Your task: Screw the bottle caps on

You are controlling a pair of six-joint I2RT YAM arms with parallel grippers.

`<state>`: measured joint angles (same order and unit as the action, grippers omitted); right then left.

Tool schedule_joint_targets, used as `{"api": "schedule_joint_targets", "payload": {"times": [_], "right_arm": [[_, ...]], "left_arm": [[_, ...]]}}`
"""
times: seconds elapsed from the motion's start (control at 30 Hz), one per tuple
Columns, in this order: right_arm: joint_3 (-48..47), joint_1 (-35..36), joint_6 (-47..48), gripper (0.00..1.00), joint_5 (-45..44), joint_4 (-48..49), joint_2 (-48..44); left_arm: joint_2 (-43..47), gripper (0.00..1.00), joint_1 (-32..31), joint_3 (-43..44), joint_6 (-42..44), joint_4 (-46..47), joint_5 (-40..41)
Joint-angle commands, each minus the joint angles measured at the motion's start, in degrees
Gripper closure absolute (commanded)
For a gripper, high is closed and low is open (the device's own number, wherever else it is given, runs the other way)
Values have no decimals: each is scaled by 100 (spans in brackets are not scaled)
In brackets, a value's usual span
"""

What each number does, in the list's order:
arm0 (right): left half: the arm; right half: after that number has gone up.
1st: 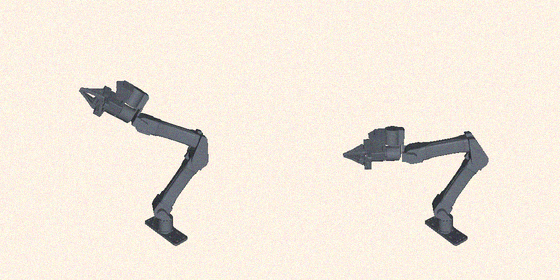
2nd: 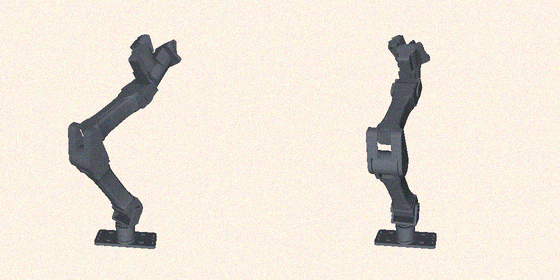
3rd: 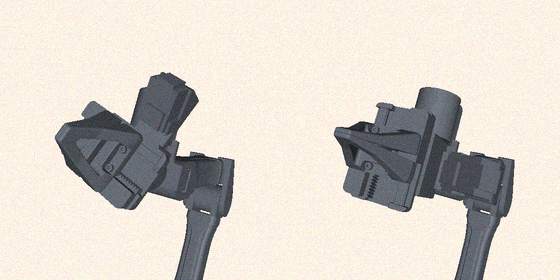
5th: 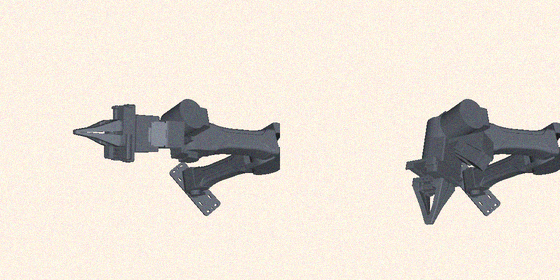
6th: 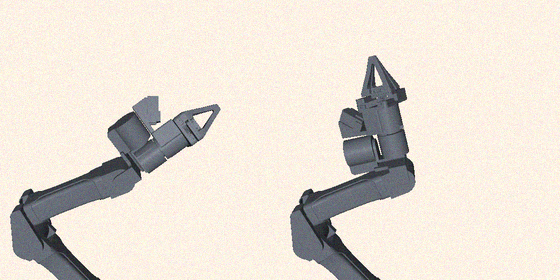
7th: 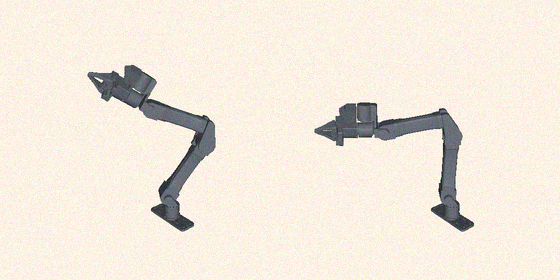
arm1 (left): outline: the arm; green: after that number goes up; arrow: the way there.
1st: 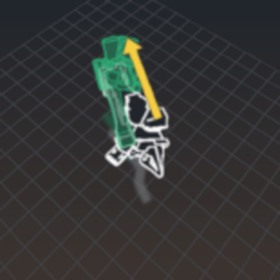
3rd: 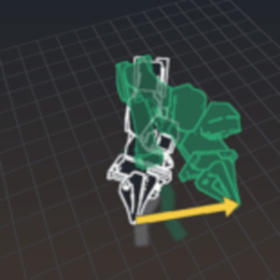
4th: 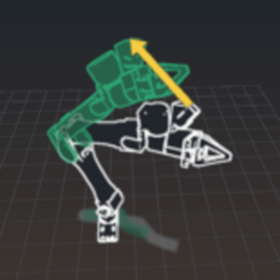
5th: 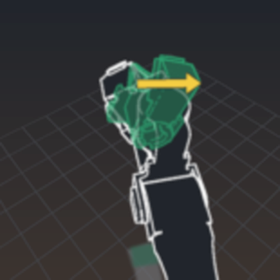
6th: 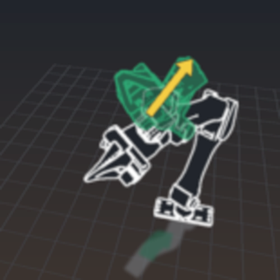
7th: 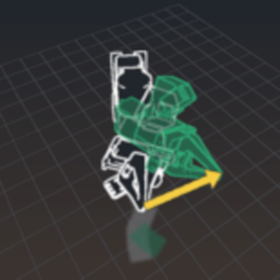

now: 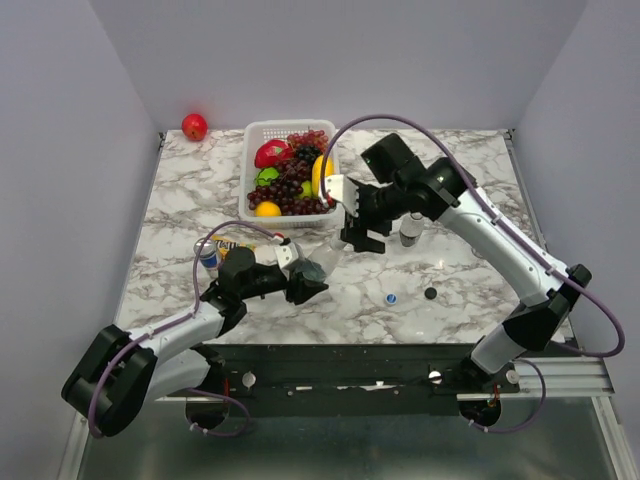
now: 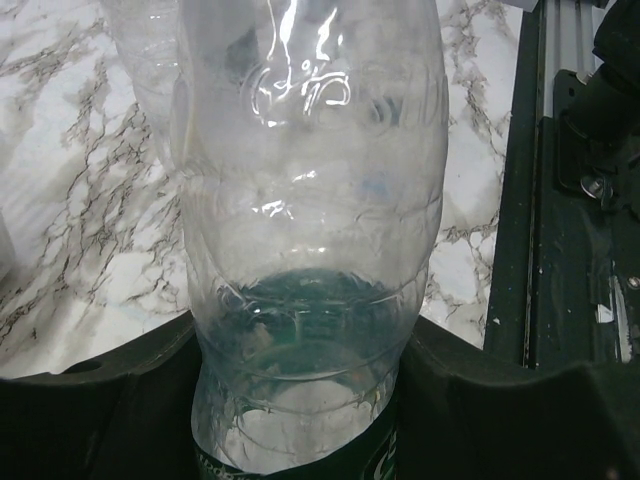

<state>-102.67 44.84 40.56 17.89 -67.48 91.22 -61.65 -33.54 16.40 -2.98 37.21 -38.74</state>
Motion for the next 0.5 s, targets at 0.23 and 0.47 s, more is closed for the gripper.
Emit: {"api": "schedule_joint_targets", "payload": {"times": [0.23,0.47], "right_arm": [[581,-90,2154,20,1331,333,-1106],[740,174,2993,20,1524,130,-1063]], "left_arm": [[12,100,-47,328,1203,-556,-635],[-119,100,-56,592,1449,-882,-766]]}}
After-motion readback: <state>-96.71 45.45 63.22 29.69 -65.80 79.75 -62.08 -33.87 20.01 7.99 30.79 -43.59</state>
